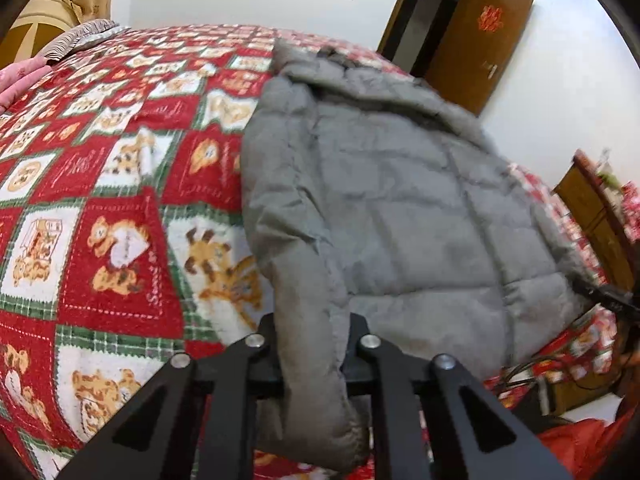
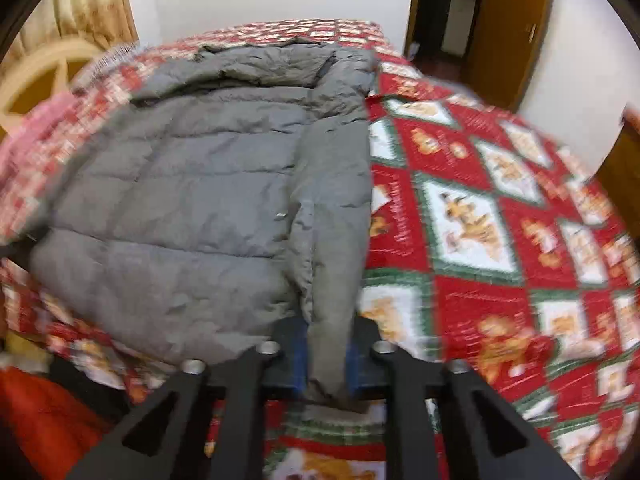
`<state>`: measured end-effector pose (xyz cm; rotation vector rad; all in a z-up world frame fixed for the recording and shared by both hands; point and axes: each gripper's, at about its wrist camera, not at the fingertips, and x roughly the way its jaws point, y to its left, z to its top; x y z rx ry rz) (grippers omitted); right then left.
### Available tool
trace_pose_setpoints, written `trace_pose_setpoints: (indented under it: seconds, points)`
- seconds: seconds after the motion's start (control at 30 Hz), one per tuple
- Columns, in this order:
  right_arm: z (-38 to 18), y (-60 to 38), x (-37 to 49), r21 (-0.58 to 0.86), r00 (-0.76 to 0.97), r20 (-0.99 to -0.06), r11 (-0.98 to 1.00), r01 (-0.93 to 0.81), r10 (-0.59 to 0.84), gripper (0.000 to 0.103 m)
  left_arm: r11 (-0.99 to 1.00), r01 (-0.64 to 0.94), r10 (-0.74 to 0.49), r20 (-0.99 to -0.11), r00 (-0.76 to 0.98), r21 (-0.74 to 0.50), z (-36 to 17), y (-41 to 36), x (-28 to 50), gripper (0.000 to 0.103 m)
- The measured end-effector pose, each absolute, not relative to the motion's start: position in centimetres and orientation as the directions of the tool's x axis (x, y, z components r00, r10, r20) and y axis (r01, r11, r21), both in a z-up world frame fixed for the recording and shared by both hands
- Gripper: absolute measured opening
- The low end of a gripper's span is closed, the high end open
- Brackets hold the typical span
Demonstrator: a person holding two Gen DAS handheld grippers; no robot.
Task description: Fold large clothes
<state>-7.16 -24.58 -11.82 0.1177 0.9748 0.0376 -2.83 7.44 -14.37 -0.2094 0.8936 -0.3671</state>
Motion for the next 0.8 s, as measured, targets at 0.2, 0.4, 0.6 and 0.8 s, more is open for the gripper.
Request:
trace_pose_setpoints:
  seconds: [0.2,0.4,0.6,0.8]
  points:
    - [-7.2,-27.0,-9.6,0.337,0.647,-0.722,0.941,0.020,0.245,0.010,0.828,0.295,-0.545,-0.564,0.620,-0.476,-8.8,9.4,-4.5,0.014]
    - [-1.1,-28.8,-13.6,0.449,0.740,-0.593,0.893,-0.024,0.318,0.010,0.724,0.401,-0.657,-0.386,0.647,-0.560,-2.8,11.0,-7.1,0.014]
    - [4.9,-31.3,-15.9,0.522,0.838,-0.424,0.849,-0.083,0.342,0.009,0.710,0.399,-0.653,-0.330,0.682,-0.580,2.8,12.2,-6.0,0.014]
    - [8.1,-32.5,-8.7,0.540,0.871,-0.356,0.835,-0.104,0.338,0.010,0.797,0.270,-0.540,-0.438,0.718,-0.541,5.5,10.5,1.8,0.015]
